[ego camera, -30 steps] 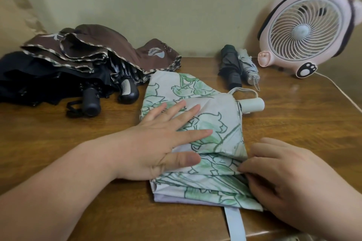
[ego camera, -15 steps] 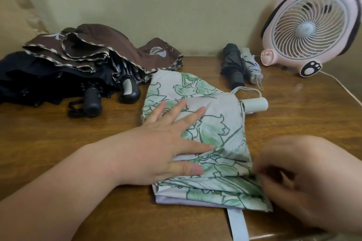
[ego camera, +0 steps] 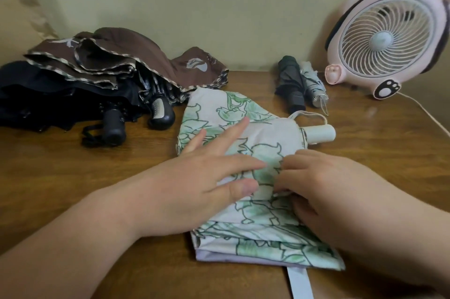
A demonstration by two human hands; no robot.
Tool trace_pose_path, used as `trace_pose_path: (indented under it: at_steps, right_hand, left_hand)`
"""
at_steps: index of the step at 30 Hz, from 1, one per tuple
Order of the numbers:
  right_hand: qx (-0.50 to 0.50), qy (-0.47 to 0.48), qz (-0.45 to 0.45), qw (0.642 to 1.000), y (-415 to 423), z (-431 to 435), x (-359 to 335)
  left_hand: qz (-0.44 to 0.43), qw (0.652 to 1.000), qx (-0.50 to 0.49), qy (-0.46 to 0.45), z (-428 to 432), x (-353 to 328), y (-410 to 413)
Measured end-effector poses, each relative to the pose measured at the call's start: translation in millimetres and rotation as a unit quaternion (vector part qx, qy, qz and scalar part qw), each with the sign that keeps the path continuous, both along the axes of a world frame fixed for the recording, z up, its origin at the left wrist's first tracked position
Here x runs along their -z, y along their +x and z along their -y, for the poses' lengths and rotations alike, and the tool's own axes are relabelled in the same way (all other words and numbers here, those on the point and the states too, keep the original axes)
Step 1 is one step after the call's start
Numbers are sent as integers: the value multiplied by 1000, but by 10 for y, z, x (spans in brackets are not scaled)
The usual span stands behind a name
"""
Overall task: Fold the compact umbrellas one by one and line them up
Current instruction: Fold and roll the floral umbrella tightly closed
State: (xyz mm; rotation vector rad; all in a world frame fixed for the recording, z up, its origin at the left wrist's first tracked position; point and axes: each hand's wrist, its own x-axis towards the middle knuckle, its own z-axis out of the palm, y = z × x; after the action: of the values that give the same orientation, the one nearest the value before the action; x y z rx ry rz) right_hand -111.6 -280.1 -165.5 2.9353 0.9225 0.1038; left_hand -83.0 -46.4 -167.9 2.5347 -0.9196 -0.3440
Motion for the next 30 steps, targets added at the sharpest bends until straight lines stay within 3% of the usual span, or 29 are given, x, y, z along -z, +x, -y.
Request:
trace_pose_path:
  at_steps: [5, 7, 14, 22, 23, 25, 27, 28, 30]
  right_hand:
    - [-53, 37, 120, 991, -105, 150, 53]
    - [-69, 40, 128, 989, -129, 181, 77]
    - [-56, 29, -16, 998, -90, 277, 12]
    - [-38, -5, -105, 994, 35, 331, -133]
    - [-37, 21, -96, 994, 54, 323, -186]
    - [-35, 178, -33, 983, 106, 230, -298]
    - [0, 349, 35, 936, 229, 17, -321]
    - [20, 383, 71, 921, 314, -137, -300]
    - [30, 347, 123, 929, 474, -436, -185]
  left_hand:
    - [89, 992, 7, 95, 37, 161, 91]
    - [111, 987, 9, 120, 31, 198, 110]
    - [90, 989, 23, 115, 23, 178, 85]
    - [88, 986, 39, 133, 19, 181, 86]
    - [90, 986, 40, 136, 26, 184, 88]
    - [92, 985, 42, 142, 38, 183, 87]
    - [96, 984, 48, 143, 49, 168, 78]
    - [103, 983, 55, 144, 48, 161, 73]
    - [118, 980, 71, 146, 34, 142, 54]
